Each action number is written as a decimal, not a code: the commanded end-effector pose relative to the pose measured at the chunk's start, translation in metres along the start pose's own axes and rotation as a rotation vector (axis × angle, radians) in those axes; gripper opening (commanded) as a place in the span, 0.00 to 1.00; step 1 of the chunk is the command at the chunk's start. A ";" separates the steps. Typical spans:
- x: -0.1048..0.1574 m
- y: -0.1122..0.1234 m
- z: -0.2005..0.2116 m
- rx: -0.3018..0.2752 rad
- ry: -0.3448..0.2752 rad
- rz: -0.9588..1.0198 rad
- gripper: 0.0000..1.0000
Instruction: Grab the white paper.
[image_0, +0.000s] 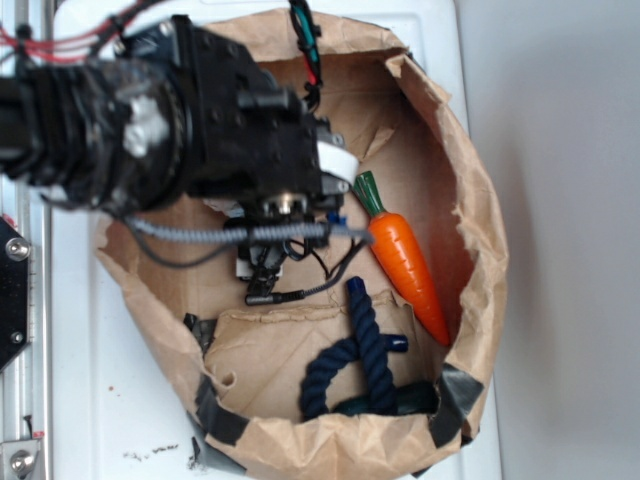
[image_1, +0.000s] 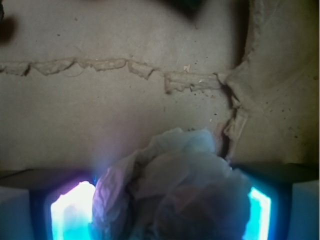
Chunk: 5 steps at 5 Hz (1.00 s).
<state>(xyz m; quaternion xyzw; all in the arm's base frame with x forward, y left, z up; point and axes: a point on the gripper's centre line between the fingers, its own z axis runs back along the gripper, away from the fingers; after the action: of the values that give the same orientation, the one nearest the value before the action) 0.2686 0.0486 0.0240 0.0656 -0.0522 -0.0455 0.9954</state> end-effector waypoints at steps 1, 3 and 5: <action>-0.033 -0.004 0.049 -0.025 -0.094 0.006 0.00; -0.069 -0.015 0.136 -0.116 -0.166 0.056 0.00; -0.032 -0.026 0.153 -0.127 -0.130 0.113 0.00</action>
<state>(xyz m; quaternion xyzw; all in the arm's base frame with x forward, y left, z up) 0.2119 0.0058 0.1533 -0.0079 -0.0900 0.0050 0.9959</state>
